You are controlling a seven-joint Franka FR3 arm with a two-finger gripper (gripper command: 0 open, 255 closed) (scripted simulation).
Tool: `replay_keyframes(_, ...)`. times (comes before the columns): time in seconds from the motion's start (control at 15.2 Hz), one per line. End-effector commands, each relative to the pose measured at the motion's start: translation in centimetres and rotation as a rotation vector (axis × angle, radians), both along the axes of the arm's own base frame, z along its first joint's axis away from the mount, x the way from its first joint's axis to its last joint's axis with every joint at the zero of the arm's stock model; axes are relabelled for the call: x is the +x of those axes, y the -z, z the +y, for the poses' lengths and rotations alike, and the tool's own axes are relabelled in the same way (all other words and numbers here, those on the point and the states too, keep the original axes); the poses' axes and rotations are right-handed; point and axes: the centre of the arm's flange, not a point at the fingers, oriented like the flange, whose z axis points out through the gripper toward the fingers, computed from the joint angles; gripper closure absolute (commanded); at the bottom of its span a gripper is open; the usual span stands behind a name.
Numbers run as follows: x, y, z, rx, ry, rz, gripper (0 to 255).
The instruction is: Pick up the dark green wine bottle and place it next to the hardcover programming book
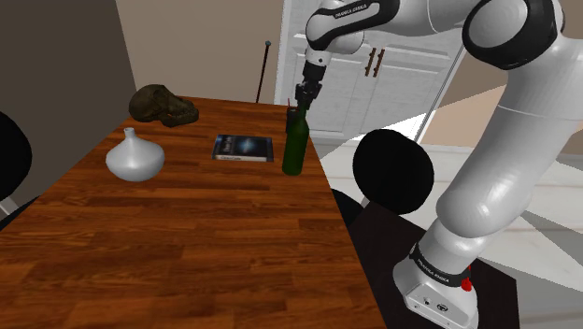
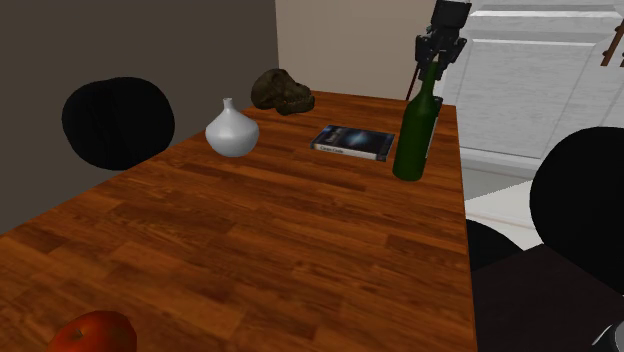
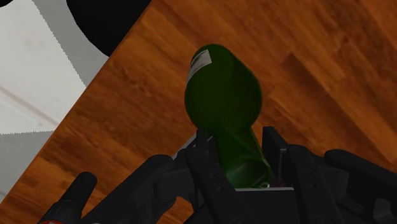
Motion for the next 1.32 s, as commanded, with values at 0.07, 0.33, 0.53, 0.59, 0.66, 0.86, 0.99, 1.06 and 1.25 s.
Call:
replay_keyframes(0.07, 0.0, 0.2, 0.0, 0.0, 0.0, -0.001, 255)
replay_keyframes(0.33, 0.0, 0.2, 0.0, 0.0, 0.0, -0.001, 255)
replay_keyframes(0.53, 0.0, 0.2, 0.0, 0.0, 0.0, -0.001, 0)
replay_keyframes(0.59, 0.0, 0.2, 0.0, 0.0, 0.0, -0.001, 0)
replay_keyframes(0.66, 0.0, 0.2, 0.0, 0.0, 0.0, -0.001, 0)
replay_keyframes(0.86, -0.2, -2.4, -0.2, 0.0, 0.0, -0.001, 0)
replay_keyframes(0.99, -0.4, -4.8, -0.3, 0.0, 0.0, -0.001, 0)
replay_keyframes(1.06, -0.4, -4.8, -0.3, 0.0, 0.0, -0.001, 0)
replay_keyframes(1.25, -0.4, -4.8, -0.3, 0.0, 0.0, -0.001, 0)
